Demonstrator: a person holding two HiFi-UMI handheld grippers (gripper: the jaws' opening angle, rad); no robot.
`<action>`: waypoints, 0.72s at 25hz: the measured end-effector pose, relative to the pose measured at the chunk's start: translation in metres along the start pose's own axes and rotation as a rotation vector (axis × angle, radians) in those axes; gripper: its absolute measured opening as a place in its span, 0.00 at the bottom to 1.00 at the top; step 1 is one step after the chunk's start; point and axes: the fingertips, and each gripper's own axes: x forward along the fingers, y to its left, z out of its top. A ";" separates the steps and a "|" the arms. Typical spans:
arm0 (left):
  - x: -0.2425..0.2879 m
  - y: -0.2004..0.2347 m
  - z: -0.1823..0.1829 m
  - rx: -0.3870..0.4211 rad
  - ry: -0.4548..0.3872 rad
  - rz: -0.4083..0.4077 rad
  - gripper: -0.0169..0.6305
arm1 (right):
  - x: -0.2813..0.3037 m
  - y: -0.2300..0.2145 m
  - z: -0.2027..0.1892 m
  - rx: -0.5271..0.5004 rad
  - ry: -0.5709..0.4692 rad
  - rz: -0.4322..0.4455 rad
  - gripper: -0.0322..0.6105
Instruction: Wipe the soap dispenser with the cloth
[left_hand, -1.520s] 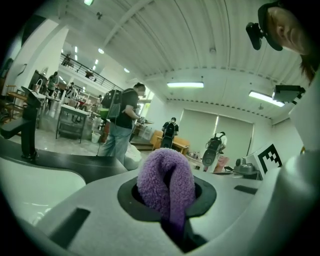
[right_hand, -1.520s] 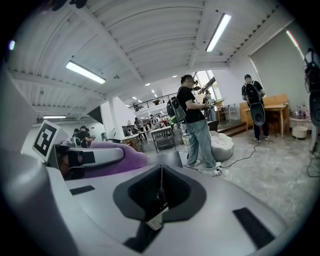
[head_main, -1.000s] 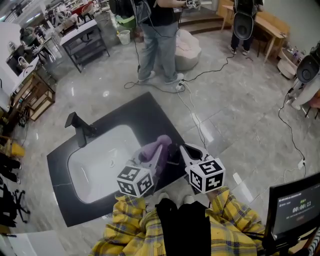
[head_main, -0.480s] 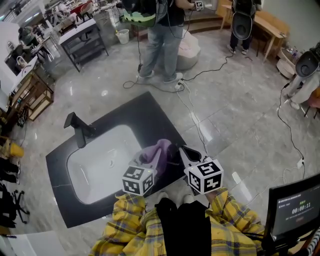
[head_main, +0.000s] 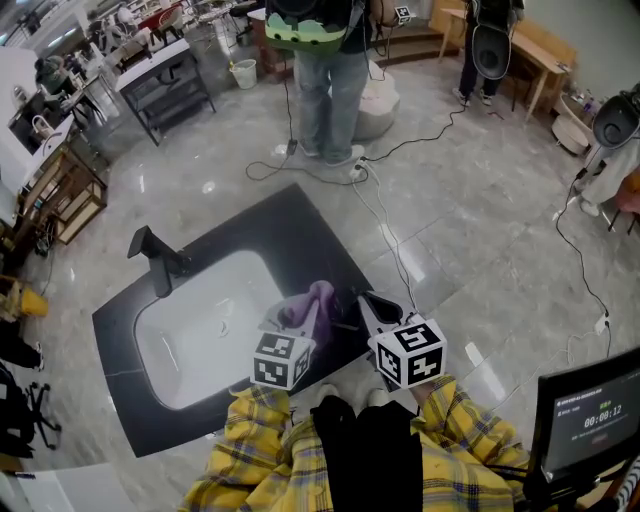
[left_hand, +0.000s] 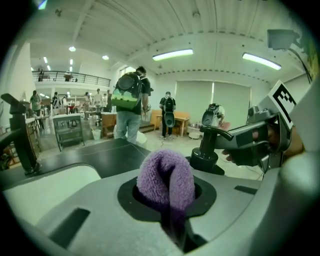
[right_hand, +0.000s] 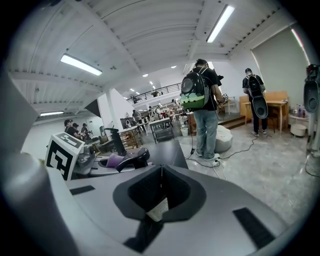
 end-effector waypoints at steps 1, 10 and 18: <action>0.000 -0.001 -0.001 0.025 0.009 0.006 0.09 | 0.000 0.000 0.000 -0.001 0.000 0.001 0.06; -0.004 -0.004 -0.013 0.217 0.090 0.050 0.09 | 0.000 0.002 -0.001 0.001 0.003 0.008 0.06; 0.000 -0.010 -0.024 0.343 0.150 0.069 0.09 | 0.001 -0.005 -0.004 -0.006 0.002 0.011 0.06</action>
